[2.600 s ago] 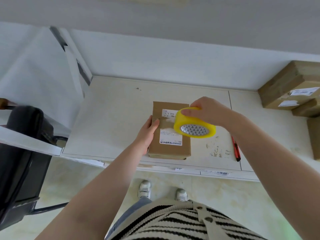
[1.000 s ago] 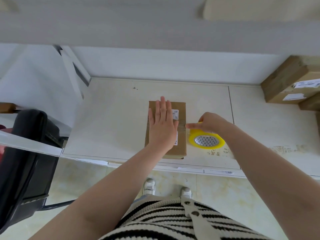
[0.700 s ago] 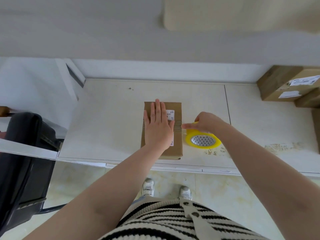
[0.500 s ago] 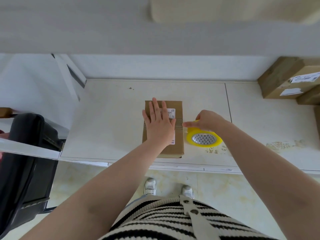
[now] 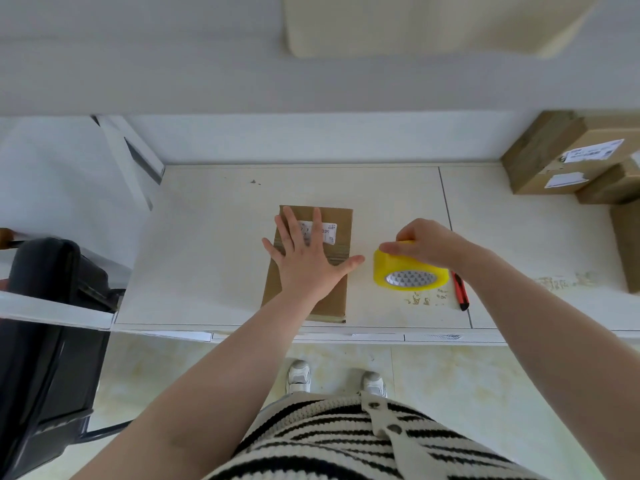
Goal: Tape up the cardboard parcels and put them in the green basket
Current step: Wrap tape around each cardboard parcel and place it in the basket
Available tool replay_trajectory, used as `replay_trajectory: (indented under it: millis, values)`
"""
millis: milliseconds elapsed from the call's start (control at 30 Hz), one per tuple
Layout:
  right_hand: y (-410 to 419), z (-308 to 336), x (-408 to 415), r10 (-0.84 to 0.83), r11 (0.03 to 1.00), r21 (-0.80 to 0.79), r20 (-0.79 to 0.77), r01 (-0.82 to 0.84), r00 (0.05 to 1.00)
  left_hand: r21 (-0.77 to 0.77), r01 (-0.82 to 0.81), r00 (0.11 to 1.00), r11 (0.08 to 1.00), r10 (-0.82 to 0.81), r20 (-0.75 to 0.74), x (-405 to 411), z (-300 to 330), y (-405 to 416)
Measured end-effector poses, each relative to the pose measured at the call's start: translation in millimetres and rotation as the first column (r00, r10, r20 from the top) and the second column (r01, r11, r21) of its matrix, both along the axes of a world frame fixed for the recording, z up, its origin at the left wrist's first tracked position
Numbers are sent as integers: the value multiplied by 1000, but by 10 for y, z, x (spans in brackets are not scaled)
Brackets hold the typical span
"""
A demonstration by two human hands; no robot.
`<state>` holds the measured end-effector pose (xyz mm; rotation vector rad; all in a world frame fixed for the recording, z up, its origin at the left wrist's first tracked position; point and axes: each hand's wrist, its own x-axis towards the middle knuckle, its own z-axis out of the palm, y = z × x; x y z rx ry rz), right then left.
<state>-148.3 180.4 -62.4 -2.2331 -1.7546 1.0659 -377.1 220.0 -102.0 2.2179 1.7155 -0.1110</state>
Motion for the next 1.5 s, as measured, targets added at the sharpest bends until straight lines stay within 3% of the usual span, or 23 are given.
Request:
replay_trajectory:
  millis: [233, 400, 767, 933, 1067, 1167, 1300, 1367, 1500]
  values:
    - [-7, 180, -72, -88, 996, 25, -85, 90, 993, -159, -93, 994, 983, 100, 37, -139, 163, 172]
    - [90, 277, -233, -65, 998, 32, 97, 62, 993, -253, -124, 989, 959, 141, 51, -178, 214, 237]
    - [178, 548, -397, 9, 991, 131, 127, -26, 992, -261, -201, 946, 944, 257, 199, -293, 289, 276]
    - [180, 690, -317, 62, 993, 109, -116, -50, 991, -284, -245, 909, 927, 321, 265, -371, 269, 302]
    - [198, 765, -360, 93, 987, 141, -78, -81, 993, -338, -269, 871, 902, 378, 314, -380, 265, 307]
    - [240, 877, -360, 75, 979, 189, -9, -72, 997, -462, -273, 731, 844, 494, 471, -318, 291, 277]
    - [329, 1075, -293, 72, 974, 209, 71, -86, 995, -652, -42, 422, 757, 605, 675, -251, 248, 212]
    - [349, 1117, -342, 99, 978, 172, 104, -116, 990, -677, 45, 350, 735, 623, 700, -232, 196, 165]
    - [299, 1053, -522, 155, 977, 124, 128, -171, 980, -703, 72, 223, 707, 676, 703, -188, 143, 152]
